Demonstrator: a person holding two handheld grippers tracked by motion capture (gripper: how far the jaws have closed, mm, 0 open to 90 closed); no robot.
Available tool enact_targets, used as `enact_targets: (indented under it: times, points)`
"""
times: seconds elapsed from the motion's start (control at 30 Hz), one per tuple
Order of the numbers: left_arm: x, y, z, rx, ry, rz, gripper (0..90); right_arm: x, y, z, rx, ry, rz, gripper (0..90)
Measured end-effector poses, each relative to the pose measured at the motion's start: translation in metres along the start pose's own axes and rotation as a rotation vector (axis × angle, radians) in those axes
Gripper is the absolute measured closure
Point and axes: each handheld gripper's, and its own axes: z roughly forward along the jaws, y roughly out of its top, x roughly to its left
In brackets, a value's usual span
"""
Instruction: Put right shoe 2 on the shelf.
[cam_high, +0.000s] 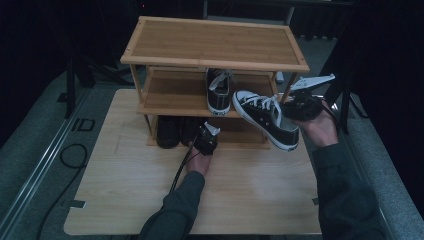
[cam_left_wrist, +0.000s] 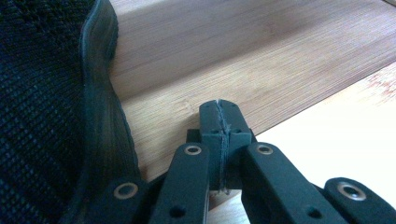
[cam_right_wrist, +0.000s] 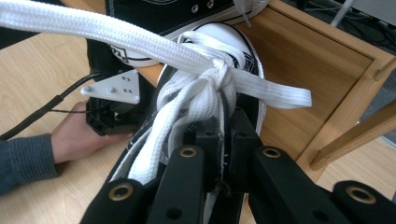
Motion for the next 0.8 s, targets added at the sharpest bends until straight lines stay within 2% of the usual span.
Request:
enact_targets:
  times: [0.53, 0.8]
  points:
    - [0.000, 0.000, 0.000, 0.000, -0.001, -0.002, 89.6, -0.002, 0.006, 0.008, -0.012, -0.051, 0.058, 86.1]
    - [0.001, 0.000, 0.000, 0.006, -0.002, 0.006, 89.6, 0.001, 0.014, 0.015, -0.011, -0.055, 0.057, 86.1]
